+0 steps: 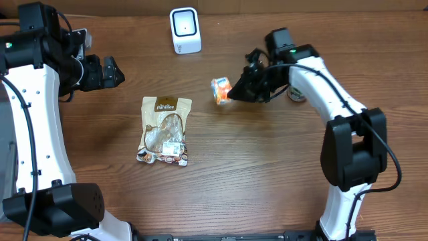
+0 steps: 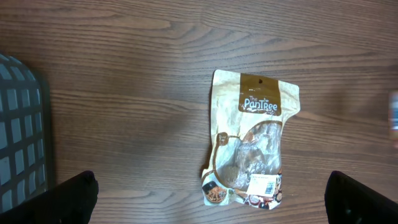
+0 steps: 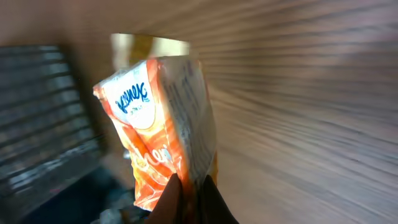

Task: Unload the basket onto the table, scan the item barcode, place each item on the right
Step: 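Raise the orange box toward the scanner, then hold the orange box barcode in front of the scanner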

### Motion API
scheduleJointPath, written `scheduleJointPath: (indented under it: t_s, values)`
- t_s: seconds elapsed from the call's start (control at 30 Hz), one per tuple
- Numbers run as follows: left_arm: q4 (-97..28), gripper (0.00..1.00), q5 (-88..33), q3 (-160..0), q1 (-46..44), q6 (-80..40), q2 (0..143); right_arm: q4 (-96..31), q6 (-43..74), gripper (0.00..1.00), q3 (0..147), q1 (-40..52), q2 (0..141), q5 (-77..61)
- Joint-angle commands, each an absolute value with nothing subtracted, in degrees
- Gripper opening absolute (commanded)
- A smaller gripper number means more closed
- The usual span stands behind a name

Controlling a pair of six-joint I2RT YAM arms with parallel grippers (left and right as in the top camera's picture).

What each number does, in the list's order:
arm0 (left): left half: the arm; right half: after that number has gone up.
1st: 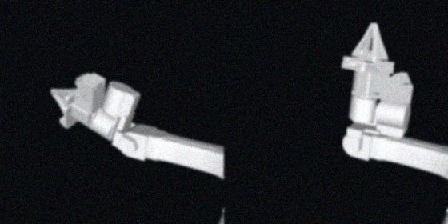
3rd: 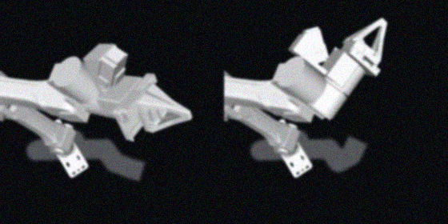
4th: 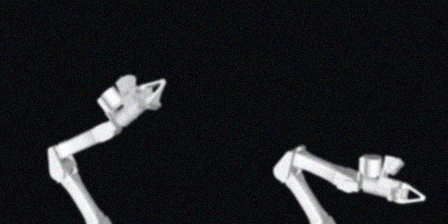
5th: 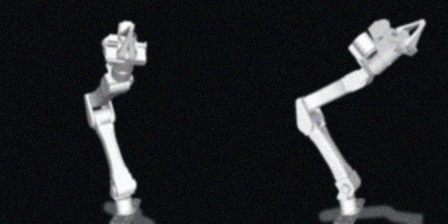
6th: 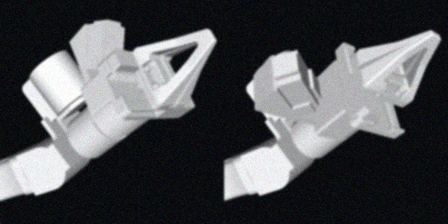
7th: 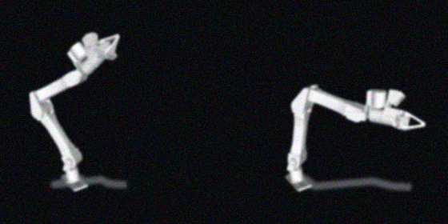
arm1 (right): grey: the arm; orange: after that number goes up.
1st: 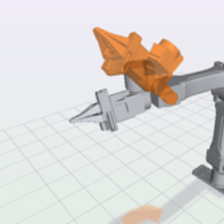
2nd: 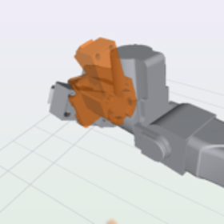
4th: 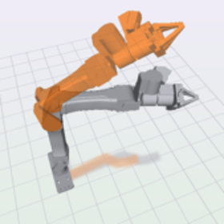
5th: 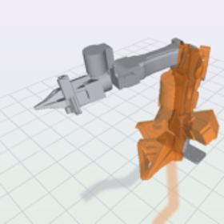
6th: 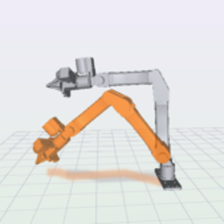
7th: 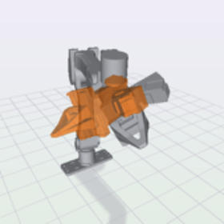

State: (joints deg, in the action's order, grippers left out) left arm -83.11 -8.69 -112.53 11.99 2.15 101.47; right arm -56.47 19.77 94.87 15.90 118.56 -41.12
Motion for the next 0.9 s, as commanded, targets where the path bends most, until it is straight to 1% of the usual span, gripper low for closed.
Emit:
scheduleJointPath:
  t_s: [0.0, 0.17, 0.27, 0.3, 0.37, 0.53, 0.57, 0.63, 0.67, 0.7, 0.73, 0.87]
  values:
    - [-83.07, 1.0, -8.47, -113.34, 11.6, 3.79, 100.92, -59.72, 20.12, 0.04, 98.72, 18.61, 117.64, -24.91]
    - [-83.07, 0.99, -8.47, -113.34, 11.6, 3.79, 100.92, -67.44, 20.14, 0.04, 113.51, 21.87, 117.78, -11.16]
    - [-83.07, 0.99, -8.47, -113.34, 11.6, 3.79, 100.92, -68.79, 20.16, 0.04, 124.31, 25.21, 117.78, 0.56]
    - [-83.07, 1.0, -8.47, -113.34, 11.6, 3.79, 100.92, -67.29, 20.1, 0.04, 128.86, 27.44, 117.78, 8.64]
    - [-83.07, 0.99, -8.47, -113.34, 11.6, 3.79, 100.92, -61.95, 17.39, 0.04, 130.65, 30.2, 117.78, 17.74]
    - [-83.07, 1.0, -8.47, -113.34, 11.6, 3.79, 100.92, -45.82, 4.34, 0.04, 130.52, 35.97, 121.73, 34.48]
    - [-83.07, 0.99, -8.47, -113.34, 11.6, 3.79, 100.92, -44.71, 3.42, 0.04, 130.52, 36.16, 122.26, 35.07]
    - [-83.07, 1.0, -8.47, -113.34, 11.6, 3.79, 100.92, -36.14, -5.06, 0.04, 130.5, 36.69, 126.74, 36.38]
    - [-83.07, 0.99, -8.47, -113.34, 11.6, 3.79, 100.92, -34.68, -6.92, 0.04, 130.5, 36.69, 127.59, 36.38]
    - [-83.07, 1.0, -8.47, -113.34, 11.6, 3.79, 100.92, -30.96, -12.01, 0.04, 130.5, 36.69, 130.39, 36.36]
    - [-83.07, 1.0, -8.47, -113.34, 11.6, 3.79, 100.92, -28.53, -14.63, 0.04, 130.5, 36.67, 132.14, 36.34]
    - [-83.07, 1.0, -8.47, -113.34, 11.6, 3.79, 100.92, -22.5, -21.45, 0.04, 130.5, 36.58, 137.53, 35.05]
